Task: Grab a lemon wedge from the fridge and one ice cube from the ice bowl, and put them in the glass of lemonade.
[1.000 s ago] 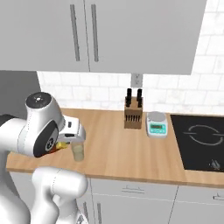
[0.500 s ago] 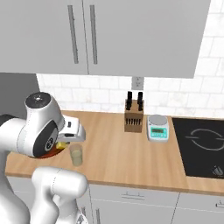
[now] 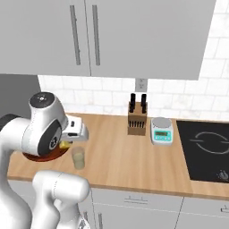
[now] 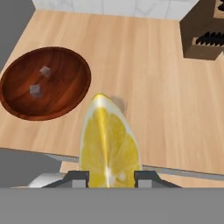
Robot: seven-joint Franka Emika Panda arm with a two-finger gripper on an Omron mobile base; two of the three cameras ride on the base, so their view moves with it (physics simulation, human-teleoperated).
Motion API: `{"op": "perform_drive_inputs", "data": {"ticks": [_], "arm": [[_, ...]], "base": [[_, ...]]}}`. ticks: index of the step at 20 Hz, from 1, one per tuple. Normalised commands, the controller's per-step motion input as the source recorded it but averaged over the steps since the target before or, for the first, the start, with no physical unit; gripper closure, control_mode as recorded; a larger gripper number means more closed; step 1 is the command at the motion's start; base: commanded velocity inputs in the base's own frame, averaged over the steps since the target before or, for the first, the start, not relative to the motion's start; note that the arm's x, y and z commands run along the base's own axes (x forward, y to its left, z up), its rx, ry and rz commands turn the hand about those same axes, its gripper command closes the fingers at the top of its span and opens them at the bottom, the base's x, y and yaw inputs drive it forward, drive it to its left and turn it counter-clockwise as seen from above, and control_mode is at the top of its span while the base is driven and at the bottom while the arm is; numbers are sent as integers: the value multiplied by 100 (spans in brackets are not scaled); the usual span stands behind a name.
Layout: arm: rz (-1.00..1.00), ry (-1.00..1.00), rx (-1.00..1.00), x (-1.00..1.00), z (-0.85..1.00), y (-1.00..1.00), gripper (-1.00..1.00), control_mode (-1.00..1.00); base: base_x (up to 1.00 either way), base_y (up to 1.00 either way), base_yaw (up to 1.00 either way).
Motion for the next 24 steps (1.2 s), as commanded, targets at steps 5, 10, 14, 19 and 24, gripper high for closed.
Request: {"op": "perform_drive_inputs", "data": {"ticks": [5,10,14,19,24], "arm": [[0,0,0,66,-30,11,100,-100],[-3,15,0,63,-57,6,100,-100],[-3,20,0,14,-35,0,100,-100],[-1,4,0,1,-27,0,100,-100],[0,0,0,0,-23,0,100,-100]], "base": [[0,0,0],[0,0,0],[0,0,0],[0,0,0],[0,0,0]]}}
